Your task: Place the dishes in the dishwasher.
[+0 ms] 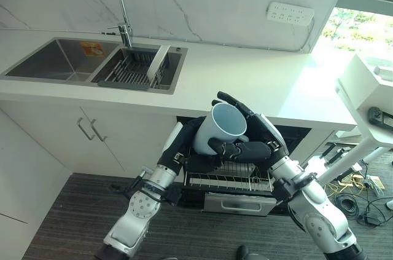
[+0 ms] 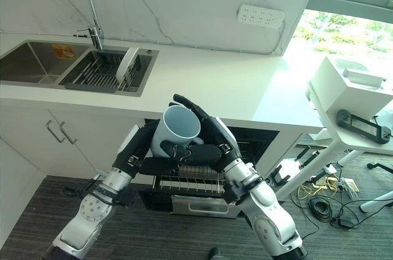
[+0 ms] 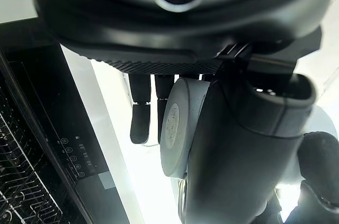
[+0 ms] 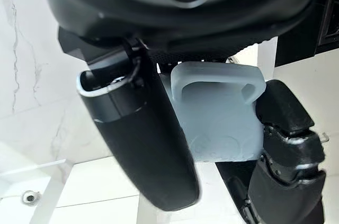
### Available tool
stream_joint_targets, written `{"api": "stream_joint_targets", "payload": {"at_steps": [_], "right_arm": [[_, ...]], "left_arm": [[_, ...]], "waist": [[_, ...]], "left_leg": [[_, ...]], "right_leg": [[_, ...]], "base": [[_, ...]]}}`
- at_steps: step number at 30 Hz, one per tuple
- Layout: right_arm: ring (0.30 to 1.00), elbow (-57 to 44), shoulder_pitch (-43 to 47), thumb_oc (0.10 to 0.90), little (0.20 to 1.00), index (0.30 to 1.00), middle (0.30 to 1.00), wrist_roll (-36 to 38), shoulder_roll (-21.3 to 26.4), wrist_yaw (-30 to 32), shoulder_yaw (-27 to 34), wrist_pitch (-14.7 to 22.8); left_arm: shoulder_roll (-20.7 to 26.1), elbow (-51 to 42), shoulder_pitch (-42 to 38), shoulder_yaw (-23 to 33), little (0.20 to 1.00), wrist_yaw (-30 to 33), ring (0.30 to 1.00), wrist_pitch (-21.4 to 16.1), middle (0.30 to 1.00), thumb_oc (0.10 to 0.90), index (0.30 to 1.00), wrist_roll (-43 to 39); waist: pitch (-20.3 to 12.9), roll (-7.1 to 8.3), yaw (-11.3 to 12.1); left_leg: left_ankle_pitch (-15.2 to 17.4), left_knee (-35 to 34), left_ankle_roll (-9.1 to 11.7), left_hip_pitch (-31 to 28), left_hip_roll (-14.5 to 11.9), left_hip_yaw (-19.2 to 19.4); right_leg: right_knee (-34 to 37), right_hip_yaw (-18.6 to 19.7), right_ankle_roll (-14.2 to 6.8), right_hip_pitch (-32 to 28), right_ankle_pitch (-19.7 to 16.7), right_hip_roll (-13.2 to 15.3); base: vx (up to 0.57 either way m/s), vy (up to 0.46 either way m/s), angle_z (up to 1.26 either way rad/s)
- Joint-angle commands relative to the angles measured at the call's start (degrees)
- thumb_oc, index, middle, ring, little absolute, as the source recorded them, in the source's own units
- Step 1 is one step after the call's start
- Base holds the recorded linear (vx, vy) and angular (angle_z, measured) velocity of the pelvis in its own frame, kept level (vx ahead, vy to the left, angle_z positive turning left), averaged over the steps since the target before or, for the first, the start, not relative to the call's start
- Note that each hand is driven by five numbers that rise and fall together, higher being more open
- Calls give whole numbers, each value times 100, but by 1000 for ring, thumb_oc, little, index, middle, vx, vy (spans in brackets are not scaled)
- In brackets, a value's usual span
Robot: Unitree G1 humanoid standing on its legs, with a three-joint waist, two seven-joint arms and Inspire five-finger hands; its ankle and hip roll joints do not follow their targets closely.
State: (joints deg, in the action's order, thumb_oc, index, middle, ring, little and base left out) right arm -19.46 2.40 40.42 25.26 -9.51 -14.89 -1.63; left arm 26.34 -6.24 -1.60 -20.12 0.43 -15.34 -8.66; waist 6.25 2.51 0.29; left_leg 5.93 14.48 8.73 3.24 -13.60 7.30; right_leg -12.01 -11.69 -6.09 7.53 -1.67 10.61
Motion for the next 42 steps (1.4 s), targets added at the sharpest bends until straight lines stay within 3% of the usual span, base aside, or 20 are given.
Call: {"api": "stream_joint_targets", "payload": {"at_steps": [1,21,23,24,25,42], "right_arm": [[300,-565,756,400,300,300,300,231,-278,-174,171,518],[300,-542,743,400,300,300,300,96,-144,-318,195,595],[300,-536,728,400,300,300,300,51,-162,-276,234,647],[300,-537,720,400,300,300,300,31,-169,-238,254,664],[300,-532,715,400,300,300,300,19,-170,-227,277,692],[300,-486,457,400,300,300,300,-194,-67,172,1129,1189]], "left_arm": [[56,-565,-901,-325,300,-140,300,-483,300,400,300,122],[55,-507,-842,-280,300,-163,300,-388,300,400,300,-107],[48,-480,-805,-256,493,-193,493,-350,493,529,493,-144],[50,-465,-778,-254,735,-199,735,-333,735,690,735,-158],[52,-451,-761,-250,900,-201,900,-307,900,800,900,-181],[162,106,-66,674,900,84,900,-179,900,800,900,-162]], "waist": [[-78,2,9],[-80,4,14],[-81,-2,8],[-81,-8,4],[-78,-13,-3],[-50,-117,-2]], "left_leg": [[987,271,-450,-125,372,71],[975,271,-438,-126,356,77],[976,271,-439,-124,355,82],[978,271,-440,-129,354,89],[977,271,-441,-131,353,94],[938,271,-419,-134,302,208]], "right_leg": [[-518,-275,-398,-171,1035,319],[-518,-282,-389,-192,1045,310],[-518,-278,-389,-187,1049,310],[-518,-273,-386,-186,1050,309],[-518,-268,-384,-184,1050,307],[-518,-282,-325,-170,1067,282]], "base": [[0,0,0],[0,0,0],[0,0,0],[0,0,0],[0,0,0],[-2,0,0]]}}
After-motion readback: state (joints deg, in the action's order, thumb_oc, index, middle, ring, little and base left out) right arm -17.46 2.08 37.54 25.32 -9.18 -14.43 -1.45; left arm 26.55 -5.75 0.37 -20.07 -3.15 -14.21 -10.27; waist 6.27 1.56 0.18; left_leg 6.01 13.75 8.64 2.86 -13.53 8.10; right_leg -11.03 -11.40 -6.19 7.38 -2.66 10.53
